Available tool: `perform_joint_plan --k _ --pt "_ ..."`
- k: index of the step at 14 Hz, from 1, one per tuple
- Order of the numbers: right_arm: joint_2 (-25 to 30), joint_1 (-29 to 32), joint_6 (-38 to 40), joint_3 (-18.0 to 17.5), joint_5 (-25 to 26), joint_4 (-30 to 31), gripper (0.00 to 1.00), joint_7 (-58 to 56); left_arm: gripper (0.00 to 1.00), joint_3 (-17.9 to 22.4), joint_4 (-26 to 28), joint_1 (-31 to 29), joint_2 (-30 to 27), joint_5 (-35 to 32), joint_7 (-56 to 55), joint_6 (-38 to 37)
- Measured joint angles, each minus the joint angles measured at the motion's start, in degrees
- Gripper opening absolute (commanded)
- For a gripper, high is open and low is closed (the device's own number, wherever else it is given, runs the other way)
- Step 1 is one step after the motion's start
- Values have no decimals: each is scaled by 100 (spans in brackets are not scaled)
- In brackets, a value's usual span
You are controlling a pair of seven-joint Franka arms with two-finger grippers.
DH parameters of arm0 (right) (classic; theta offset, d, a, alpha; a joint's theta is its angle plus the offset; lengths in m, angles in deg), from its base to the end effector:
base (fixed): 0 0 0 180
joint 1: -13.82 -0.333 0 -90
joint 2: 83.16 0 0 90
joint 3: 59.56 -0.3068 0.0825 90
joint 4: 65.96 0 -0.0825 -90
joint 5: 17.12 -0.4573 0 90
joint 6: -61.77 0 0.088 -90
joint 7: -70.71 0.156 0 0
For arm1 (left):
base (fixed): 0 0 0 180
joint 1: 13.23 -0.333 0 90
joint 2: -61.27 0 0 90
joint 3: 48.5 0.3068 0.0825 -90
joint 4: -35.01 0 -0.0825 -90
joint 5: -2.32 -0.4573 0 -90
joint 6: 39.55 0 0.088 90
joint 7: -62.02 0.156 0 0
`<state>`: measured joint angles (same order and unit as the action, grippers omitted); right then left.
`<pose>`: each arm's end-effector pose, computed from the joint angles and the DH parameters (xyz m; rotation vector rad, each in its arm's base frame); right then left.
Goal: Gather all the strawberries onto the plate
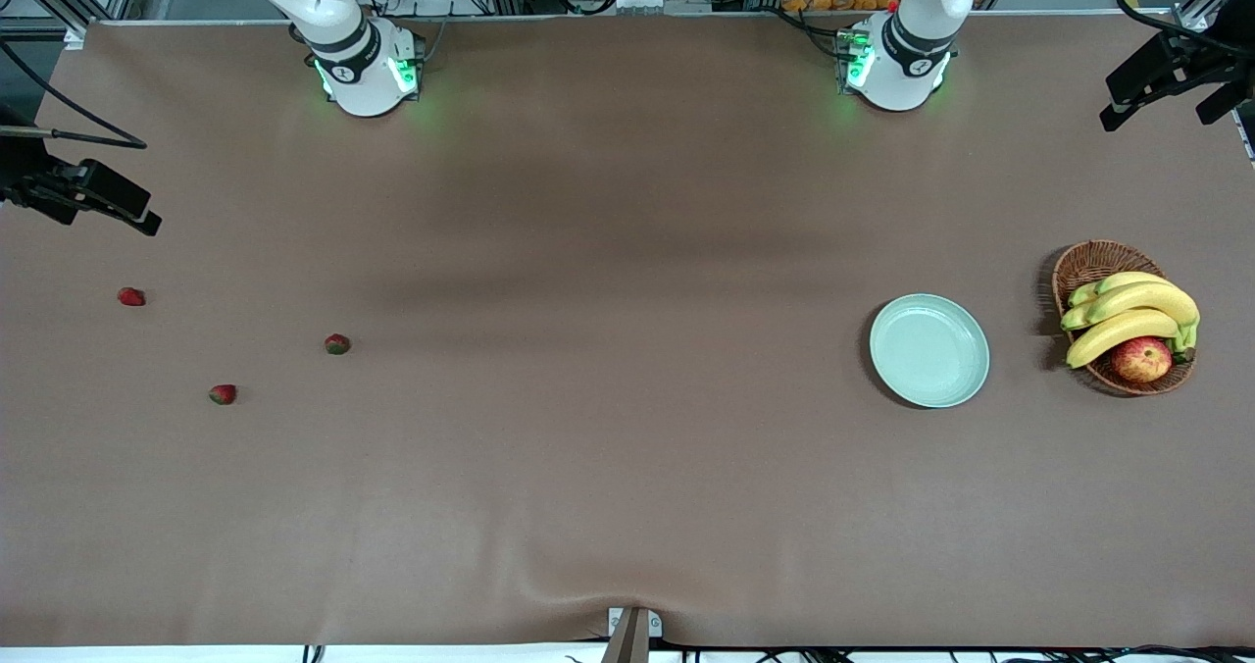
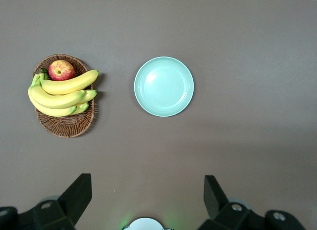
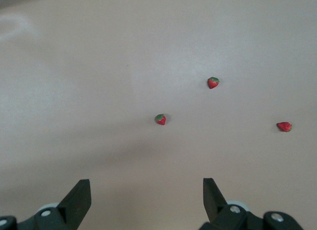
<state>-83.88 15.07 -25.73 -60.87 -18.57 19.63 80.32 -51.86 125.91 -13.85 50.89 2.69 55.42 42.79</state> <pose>0.6286 0.0046 0.5964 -3.1036 0.2571 -0.0289 0.5555 -0.0305 0.6530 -3.1378 -0.1055 -0.0497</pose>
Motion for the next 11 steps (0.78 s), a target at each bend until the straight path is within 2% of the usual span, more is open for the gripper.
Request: perform_joint_plan --k 11 --pt "-55 -2 25 25 54 16 100 -2 100 -16 89 5 159 0 0 -41"
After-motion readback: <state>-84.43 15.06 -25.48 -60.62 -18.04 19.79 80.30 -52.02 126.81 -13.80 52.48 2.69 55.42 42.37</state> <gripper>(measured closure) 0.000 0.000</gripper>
